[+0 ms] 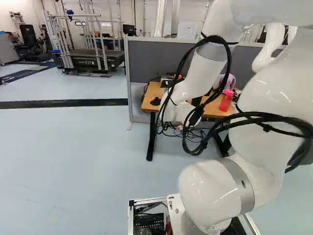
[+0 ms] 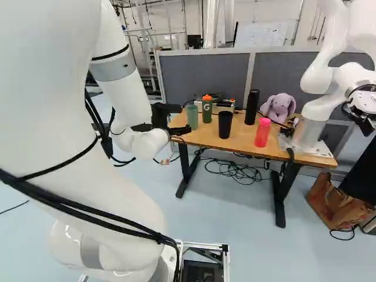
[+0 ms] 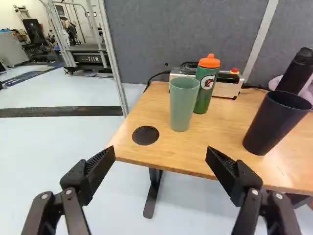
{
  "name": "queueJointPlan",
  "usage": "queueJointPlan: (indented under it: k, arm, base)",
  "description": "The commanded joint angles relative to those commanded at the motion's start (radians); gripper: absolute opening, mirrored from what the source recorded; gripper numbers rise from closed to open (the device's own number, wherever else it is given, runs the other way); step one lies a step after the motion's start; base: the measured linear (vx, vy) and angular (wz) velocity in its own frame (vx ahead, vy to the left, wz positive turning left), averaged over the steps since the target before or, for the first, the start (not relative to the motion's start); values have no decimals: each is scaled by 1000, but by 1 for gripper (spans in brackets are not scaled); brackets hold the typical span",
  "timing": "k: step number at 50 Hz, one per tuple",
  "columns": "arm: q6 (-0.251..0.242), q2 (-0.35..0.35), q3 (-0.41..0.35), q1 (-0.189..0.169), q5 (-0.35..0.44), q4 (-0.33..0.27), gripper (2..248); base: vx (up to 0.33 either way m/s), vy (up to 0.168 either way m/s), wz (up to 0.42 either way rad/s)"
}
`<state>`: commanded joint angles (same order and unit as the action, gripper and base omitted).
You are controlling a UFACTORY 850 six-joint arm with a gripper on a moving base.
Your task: Place the green cup on the table
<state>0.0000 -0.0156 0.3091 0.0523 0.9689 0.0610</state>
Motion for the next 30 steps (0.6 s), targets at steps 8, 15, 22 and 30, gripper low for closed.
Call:
queueJointPlan:
  k: [8,15,22,30]
  arm:
    - [0,22,-17,-4,-7,-5,247]
    - [0,47,-36,-8,-16,-10,247]
    - [0,78,-59,-14,-26,-16,247]
    - [0,121,-91,-22,-40,-25,247]
  base:
    - [0,0,0]
    - [0,0,0]
    - [0,0,0]
    - [0,0,0]
